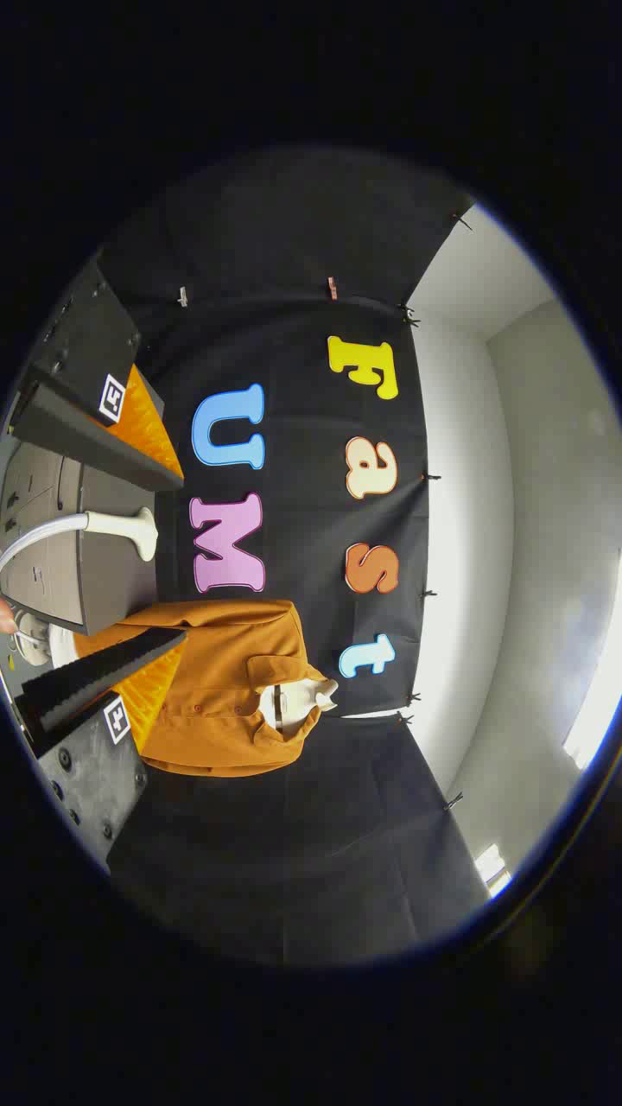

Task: Iron the clothes twice with a garment steamer, once on the left side and once on the right side.

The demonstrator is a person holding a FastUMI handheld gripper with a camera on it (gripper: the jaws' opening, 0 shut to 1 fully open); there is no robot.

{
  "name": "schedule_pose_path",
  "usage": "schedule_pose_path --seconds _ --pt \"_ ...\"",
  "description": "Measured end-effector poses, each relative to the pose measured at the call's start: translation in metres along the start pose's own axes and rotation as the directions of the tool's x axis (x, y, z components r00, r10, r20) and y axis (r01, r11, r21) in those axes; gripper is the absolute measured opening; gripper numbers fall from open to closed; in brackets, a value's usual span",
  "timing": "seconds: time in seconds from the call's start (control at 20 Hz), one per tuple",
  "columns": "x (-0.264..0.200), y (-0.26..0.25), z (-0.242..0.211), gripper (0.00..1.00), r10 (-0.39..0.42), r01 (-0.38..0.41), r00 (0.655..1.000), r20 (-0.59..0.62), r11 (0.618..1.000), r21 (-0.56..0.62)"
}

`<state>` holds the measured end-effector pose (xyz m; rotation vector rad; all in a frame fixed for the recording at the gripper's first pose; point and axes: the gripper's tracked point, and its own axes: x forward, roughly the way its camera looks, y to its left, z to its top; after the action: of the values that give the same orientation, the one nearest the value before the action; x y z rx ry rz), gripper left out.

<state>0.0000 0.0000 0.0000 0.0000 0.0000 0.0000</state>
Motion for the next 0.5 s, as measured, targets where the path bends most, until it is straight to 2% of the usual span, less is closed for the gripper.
schedule_pose_path --seconds 0.5 --pt "-0.0020 0.0038 -0.0018 0.98 0.006 -0.006 1.000 -0.014 1.000 -0.015"
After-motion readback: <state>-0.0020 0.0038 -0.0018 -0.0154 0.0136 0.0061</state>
